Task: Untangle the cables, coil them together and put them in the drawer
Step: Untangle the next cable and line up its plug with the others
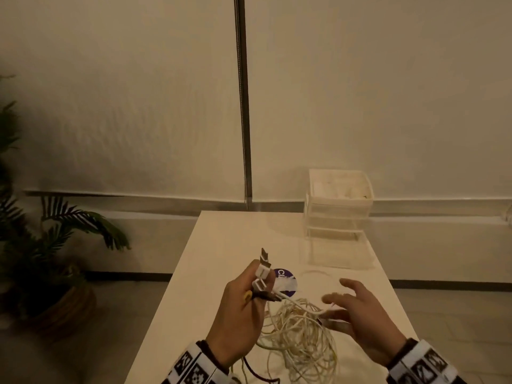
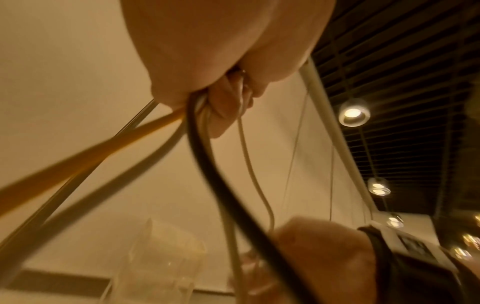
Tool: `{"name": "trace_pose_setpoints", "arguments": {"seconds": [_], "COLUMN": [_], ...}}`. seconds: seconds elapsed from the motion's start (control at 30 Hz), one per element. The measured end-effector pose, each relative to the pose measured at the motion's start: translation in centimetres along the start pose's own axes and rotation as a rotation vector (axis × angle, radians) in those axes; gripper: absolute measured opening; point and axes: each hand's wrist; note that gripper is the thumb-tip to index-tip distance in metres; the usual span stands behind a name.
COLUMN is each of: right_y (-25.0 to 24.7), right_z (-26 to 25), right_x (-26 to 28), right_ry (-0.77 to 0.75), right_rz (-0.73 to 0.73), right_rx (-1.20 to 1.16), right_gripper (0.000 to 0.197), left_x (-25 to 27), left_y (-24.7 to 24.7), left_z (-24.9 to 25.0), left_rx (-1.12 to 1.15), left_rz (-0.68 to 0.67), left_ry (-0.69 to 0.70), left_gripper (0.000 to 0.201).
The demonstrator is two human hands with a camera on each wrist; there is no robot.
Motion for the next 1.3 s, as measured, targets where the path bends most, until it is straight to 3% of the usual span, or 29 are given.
{"name": "trace_pose_setpoints", "arguments": {"seconds": [0.03,0.1,0.17,0.2,0.3,0.37,0.47,0.63,0.77,0.87,1.03,1.17,1.3], "right_y": [-0.1,0.8,3.1,4.6,8.5,9.8,9.6,7.5,5.0,3.0,2.7,5.2,6.1], "right_z": [0.6,0.6,-0.6,-1.3,-2.9,-3.3,-3.2,-0.4,2.1,3.1,-0.5,-3.7,-5.0], "right_x": [0.2,1.5,3.8,4.9,7.2,7.9,8.3,7.1,5.4,2.9,1.5,3.7,4.0], "right_ry": [-0.035,-0.313,-0.636,-0.708,-0.669,-0.634,-0.668,-0.896,-0.837,-0.801,-0.827,-0.845,-0.887], "right_rz": [0.108,0.213,0.108,0.001,-0.272,-0.338,-0.42,-0.318,-0.205,-0.097,0.06,-0.114,-0.125], "right_rx": [0.271,0.654,0.798,0.827,0.812,0.7,0.656,0.89,0.966,1.083,0.98,0.938,0.868], "right_gripper": [0.051,0.055,0.045,0.044,0.037,0.027,0.018,0.023,0.039,0.057,0.034,0.027,0.015], "left_x": [0.0,-0.6,-1.4,-1.8,-3.2,-3.6,-3.3,-3.7,-4.1,-4.9,-3.4,-2.6,-2.6], "left_y": [-0.2,-0.8,-1.7,-2.0,-2.4,-2.8,-3.6,-5.9,-7.4,-10.0,-7.8,-4.5,-2.7], "left_z": [0.6,1.7,2.3,2.3,3.0,3.8,5.1,6.6,7.5,7.8,7.3,6.2,5.6], "left_rx": [-0.018,-0.052,-0.064,-0.066,-0.044,-0.006,0.141,0.45,0.332,0.278,-0.241,-0.163,-0.164], "left_rz": [-0.013,-0.046,-0.083,-0.096,-0.059,0.015,0.058,0.123,0.024,0.04,-0.388,-0.374,-0.352], "left_ry": [0.022,0.061,0.097,0.114,0.135,0.119,0.101,0.044,0.157,0.133,0.28,0.064,-0.078], "left_gripper": [0.047,0.045,0.027,0.022,0.029,0.044,0.05,0.053,0.042,0.04,0.011,0.035,0.048]}}
Point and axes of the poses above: each hand's wrist, its own x-axis away from the middle knuckle, its own y-axis out of the palm, z = x × y, and after that the axes turned 15 degrees about y, right-handed
